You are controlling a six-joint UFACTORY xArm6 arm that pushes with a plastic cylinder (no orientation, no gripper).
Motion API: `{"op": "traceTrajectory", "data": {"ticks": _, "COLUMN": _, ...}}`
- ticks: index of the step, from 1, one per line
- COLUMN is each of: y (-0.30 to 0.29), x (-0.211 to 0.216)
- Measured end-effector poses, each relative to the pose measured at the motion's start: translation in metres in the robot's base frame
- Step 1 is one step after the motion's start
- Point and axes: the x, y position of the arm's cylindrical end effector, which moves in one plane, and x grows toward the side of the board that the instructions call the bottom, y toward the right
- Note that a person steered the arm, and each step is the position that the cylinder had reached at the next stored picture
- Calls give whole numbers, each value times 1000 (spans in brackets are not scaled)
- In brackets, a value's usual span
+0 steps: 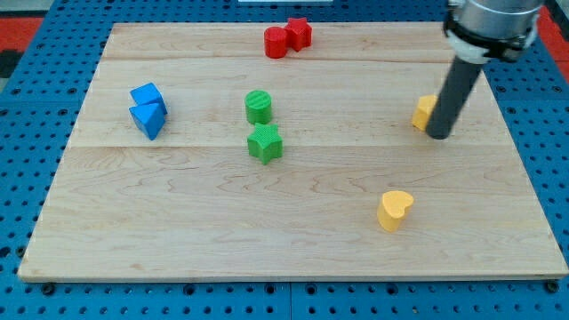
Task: Place the yellow heart into yellow hexagon to the left
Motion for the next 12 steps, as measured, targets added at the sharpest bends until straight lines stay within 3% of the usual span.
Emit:
{"op": "traceTrajectory", "data": {"ticks": 2, "y": -37, "x": -53}}
{"op": "traceTrajectory", "data": {"ticks": 3, "y": 16, "x": -36}}
{"op": "traceTrajectory", "data": {"ticks": 4, "y": -16, "x": -42}}
{"op": "traceTrajectory", "data": {"ticks": 6, "y": -160, "x": 60}}
{"op": "traceTrajectory", "data": {"ticks": 7, "y": -138, "x": 155}}
{"op": "traceTrajectory", "data": {"ticks": 8, "y": -68, "x": 158}}
{"op": "traceTrajectory", "data": {"ticks": 10, "y": -6, "x": 62}}
{"op": "traceTrajectory", "data": {"ticks": 11, "y": 2, "x": 39}}
{"op": "traceTrajectory", "data": {"ticks": 12, "y": -50, "x": 39}}
